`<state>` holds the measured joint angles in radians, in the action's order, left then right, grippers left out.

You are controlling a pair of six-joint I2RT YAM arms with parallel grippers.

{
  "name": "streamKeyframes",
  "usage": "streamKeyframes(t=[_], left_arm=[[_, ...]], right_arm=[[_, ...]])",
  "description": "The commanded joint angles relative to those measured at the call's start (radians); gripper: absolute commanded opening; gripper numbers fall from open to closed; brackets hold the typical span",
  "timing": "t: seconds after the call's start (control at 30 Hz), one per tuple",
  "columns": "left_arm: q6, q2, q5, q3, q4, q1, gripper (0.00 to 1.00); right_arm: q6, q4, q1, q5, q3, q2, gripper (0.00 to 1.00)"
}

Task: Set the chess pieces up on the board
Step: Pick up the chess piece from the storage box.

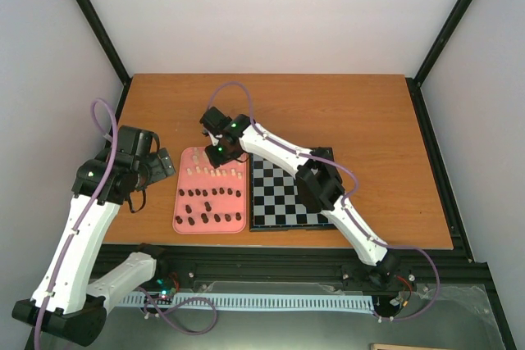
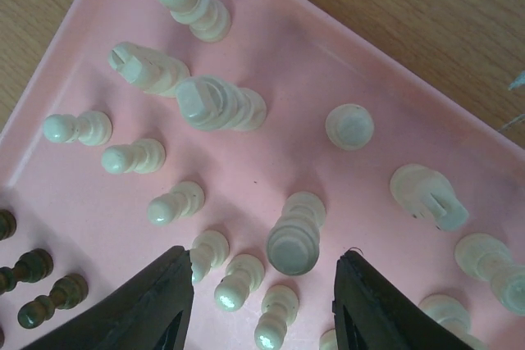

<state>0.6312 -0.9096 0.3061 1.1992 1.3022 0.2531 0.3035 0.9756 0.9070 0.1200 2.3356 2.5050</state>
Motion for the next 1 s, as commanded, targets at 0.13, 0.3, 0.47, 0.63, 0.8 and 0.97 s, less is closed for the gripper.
streamKeyframes(t=[0.13,0.3,0.47,0.63,0.8,0.97], left_arm=[[-0.034,-0.009,0.002,0.023,0.0,-0.007,1.0],[-0.031,-0.003,-0.002,0.024,0.003,-0.008,1.0],[-0.021,0.012,0.001,0.015,0.01,-0.007,1.0],[-0.021,0.012,0.001,0.014,0.01,-0.007,1.0],[-0.024,0.016,0.0,0.017,0.005,-0.007,1.0],[-0.028,0.02,0.005,0.017,0.009,-0.007,1.0]], right_arm=[[-0.002,0.001,0.009,0.017,0.041,0.011,0.48],[-0.001,0.001,0.009,0.025,0.041,0.011,0.48],[-0.006,0.004,0.01,0.021,0.041,0.012,0.47],[-0.004,0.006,0.01,-0.001,0.041,0.015,0.47],[-0.005,0.009,0.01,-0.032,0.041,0.023,0.42],[-0.003,0.001,0.009,-0.028,0.042,0.031,0.41]])
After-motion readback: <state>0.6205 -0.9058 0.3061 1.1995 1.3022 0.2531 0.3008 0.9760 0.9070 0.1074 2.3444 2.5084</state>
